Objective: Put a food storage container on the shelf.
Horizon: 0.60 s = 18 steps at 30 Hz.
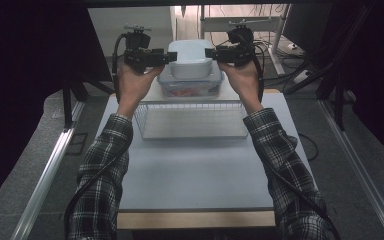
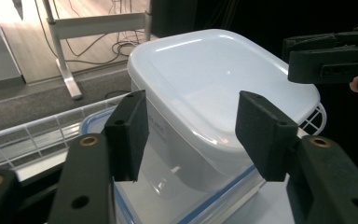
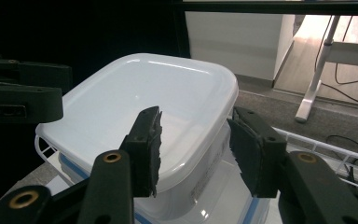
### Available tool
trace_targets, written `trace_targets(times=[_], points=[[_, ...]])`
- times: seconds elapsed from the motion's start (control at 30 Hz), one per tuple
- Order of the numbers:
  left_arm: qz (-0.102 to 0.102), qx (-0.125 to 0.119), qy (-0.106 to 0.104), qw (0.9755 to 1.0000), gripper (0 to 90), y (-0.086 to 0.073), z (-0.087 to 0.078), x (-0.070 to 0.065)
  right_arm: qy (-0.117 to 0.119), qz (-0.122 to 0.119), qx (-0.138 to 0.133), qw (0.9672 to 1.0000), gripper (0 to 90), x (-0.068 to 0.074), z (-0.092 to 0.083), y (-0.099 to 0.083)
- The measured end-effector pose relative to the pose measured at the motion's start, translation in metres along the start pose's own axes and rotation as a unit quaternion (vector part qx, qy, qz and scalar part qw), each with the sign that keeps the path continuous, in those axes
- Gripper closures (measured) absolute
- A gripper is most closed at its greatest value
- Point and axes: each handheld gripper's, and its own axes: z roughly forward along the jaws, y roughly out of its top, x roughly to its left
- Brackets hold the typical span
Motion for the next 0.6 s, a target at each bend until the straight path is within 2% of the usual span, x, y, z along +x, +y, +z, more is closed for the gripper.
trace_targets(times=[0.07, 0.2, 0.23, 0.4, 0.47, 0.5, 0.6], points=[[0.008, -0.005, 0.005, 0.9999, 39.4, 0.001, -0.002, 0.000, -0.006, -0.006, -0.001, 1.0000, 49.2, 0.000, -0.001, 0.000], [0.013, -0.016, -0.002, 0.9998, 32.1, 0.001, -0.005, -0.001, 0.005, 0.001, -0.010, 0.9999, 41.8, -0.003, -0.004, -0.001], [0.022, -0.020, -0.006, 0.9995, 29.9, 0.001, -0.008, -0.002, 0.010, 0.004, -0.012, 0.9999, 40.1, -0.004, -0.005, -0.001], [0.028, -0.029, -0.033, 0.9986, 23.2, -0.005, -0.015, -0.002, 0.039, 0.006, -0.009, 0.9992, 30.8, -0.007, -0.011, -0.005], [0.029, -0.032, -0.037, 0.9984, 20.9, -0.007, -0.016, -0.002, 0.047, 0.005, -0.008, 0.9988, 28.9, -0.008, -0.011, -0.007], [0.031, -0.035, -0.051, 0.9976, 20.1, -0.011, -0.017, -0.002, 0.062, 0.007, -0.008, 0.9980, 25.8, -0.008, -0.013, -0.009], [0.034, -0.027, -0.065, 0.9969, 17.8, -0.017, -0.018, -0.002, 0.068, -0.001, -0.008, 0.9977, 21.7, -0.008, -0.016, -0.013]])
